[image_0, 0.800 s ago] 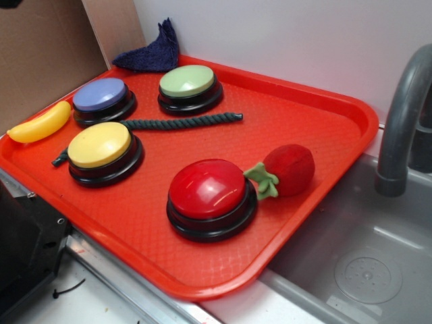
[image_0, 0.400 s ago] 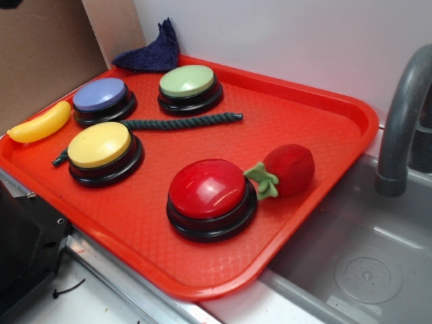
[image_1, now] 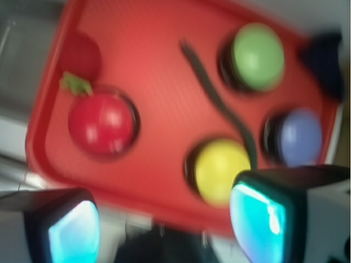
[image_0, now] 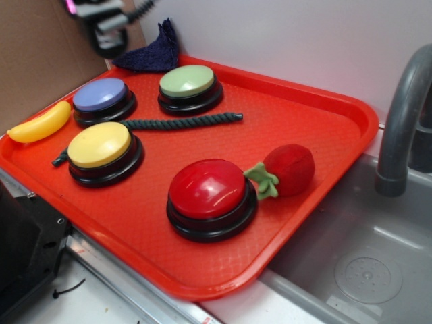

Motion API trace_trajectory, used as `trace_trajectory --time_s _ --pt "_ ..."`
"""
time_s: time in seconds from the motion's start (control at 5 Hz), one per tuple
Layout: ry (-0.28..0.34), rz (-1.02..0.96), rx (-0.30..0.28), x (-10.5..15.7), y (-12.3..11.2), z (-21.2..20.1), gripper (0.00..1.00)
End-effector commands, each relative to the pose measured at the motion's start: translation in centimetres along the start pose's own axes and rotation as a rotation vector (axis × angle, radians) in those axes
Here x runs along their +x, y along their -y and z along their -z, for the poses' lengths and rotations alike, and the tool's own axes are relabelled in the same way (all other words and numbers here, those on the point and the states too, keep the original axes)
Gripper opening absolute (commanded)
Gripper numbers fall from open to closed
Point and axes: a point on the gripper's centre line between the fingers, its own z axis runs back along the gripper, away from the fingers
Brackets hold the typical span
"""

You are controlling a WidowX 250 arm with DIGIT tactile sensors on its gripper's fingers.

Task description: Push the red button.

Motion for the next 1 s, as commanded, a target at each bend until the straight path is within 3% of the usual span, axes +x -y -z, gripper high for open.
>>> trace_trajectory --time_s 0.0,0.2,0.4,0.8 --pt "0.045 0.206 -0.067 2.0 3.9 4.6 1.00" --pt "0.055 0.235 -0.094 1.6 4.3 6.7 1.00" --pt "0.089 0.273 -0.081 2.1 4.6 9.6 1.00" --pt "0.112 0.373 -0.057 3.7 5.4 11.5 1.00"
